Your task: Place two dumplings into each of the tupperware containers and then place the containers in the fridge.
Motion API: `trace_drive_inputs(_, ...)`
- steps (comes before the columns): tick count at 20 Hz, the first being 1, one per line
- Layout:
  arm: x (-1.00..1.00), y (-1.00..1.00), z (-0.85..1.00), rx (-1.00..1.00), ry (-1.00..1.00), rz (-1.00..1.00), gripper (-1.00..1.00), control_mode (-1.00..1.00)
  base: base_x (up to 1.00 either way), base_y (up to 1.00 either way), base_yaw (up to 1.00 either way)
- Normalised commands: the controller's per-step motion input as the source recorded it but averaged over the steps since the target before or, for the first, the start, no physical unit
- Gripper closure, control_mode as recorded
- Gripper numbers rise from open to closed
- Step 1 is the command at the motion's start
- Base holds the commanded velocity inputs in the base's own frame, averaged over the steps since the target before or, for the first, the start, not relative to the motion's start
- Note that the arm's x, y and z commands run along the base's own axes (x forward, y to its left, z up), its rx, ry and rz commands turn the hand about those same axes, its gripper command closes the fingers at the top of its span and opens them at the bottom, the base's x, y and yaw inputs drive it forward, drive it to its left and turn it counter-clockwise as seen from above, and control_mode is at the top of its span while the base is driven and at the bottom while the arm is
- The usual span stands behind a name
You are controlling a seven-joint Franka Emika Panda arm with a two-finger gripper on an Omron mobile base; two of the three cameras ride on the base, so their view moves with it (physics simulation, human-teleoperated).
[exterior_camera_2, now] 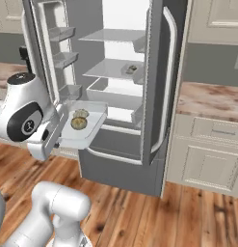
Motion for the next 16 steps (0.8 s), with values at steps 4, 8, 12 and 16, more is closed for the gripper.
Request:
trace_drive_inputs(4,0.0,0.0,0.0,0.0,0.0,0.0,1.0,1.0,0.65,0.33,-0.22)
trace_drive_inputs(8,0.0,0.0,0.0,0.0,0.0,0.0,1.0,1.0,0.51,0.47,-0.24)
trace_drive_inputs(12,0.0,0.0,0.0,0.0,0.0,0.0,1.0,1.0,0.72,0.15,-0.21)
trace_drive_inputs(16,0.0,0.0,0.0,0.0,0.0,0.0,1.0,1.0,0.69,-0.02,-0.22)
